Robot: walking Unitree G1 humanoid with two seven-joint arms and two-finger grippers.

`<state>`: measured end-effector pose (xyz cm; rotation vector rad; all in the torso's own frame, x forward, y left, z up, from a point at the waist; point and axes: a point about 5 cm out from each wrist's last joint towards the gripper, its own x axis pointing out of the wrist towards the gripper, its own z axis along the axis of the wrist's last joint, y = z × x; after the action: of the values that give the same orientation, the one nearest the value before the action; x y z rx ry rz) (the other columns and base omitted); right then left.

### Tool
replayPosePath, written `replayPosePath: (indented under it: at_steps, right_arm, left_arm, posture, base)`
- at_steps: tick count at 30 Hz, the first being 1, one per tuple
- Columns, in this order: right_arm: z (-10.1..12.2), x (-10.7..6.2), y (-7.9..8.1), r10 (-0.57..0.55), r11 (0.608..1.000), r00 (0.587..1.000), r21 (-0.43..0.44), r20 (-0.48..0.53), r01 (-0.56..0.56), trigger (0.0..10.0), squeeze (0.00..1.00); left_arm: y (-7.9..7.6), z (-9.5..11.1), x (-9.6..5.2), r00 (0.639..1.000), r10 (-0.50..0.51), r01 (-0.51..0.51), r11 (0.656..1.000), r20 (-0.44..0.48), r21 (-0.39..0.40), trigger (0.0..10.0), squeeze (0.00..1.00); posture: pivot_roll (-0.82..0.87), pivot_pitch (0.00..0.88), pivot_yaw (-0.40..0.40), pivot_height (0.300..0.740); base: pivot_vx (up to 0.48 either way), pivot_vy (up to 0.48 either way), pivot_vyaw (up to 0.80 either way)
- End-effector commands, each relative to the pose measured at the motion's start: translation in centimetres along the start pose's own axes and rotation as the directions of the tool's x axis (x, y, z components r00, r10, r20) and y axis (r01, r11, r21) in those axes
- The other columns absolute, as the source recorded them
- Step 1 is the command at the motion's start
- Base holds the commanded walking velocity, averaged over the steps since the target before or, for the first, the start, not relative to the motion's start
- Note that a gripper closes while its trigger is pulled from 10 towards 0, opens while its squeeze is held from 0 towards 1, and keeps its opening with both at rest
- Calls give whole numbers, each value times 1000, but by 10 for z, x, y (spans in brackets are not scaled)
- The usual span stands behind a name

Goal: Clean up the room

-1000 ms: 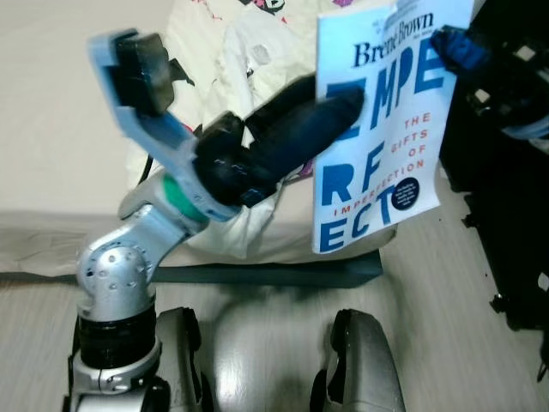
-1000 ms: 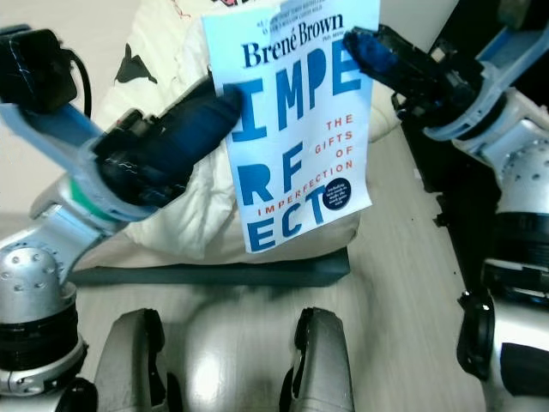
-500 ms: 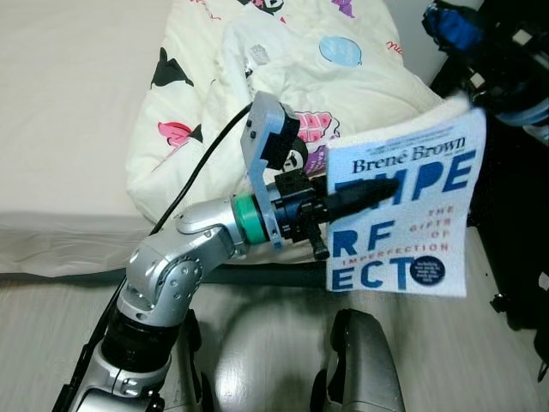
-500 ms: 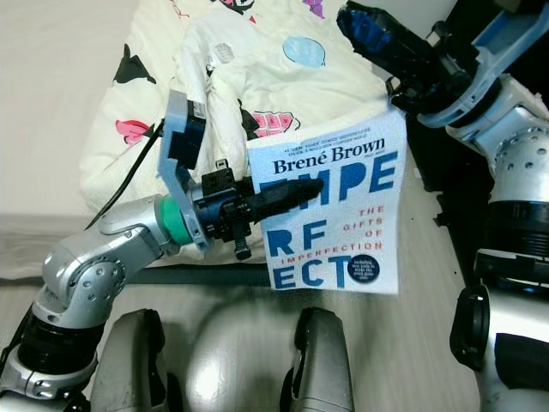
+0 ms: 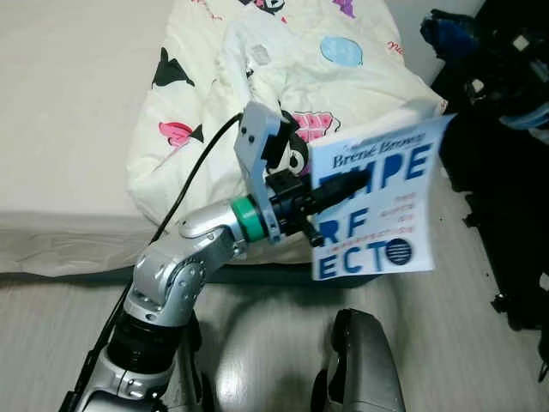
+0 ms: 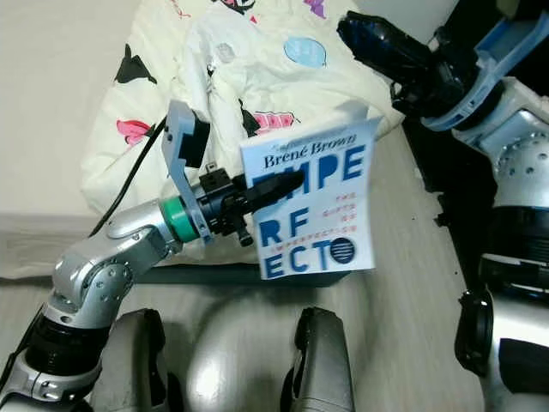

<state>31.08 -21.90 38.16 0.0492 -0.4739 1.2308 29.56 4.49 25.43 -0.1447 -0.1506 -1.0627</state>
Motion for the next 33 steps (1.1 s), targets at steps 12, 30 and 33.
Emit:
replayPosePath:
  at_steps: [12, 30, 33]
  right_arm:
    - [-41, -126, 25, -725, 672, 684, -300, -80, 677, 10000, 0]
    - [-171, -41, -1, -699, 713, 707, -24, -104, 701, 10000, 0]
    - [-178, -14, -4, -637, 767, 768, 37, -70, 640, 10000, 0]
  left_arm:
    - [58, 17, -93, 859, 508, -491, 850, 55, -192, 10000, 0]
    - [77, 101, -113, 424, 798, -874, 485, 428, -40, 10000, 0]
    - [80, 105, -122, 279, 806, -947, 141, 522, 288, 10000, 0]
  posture:
    - [47, 225, 29, 525]
    - [159, 236, -14, 525]
    - [180, 250, -15, 525]
  base:
    - [0, 0, 0]
    - [0, 0, 0]
    - [0, 0, 0]
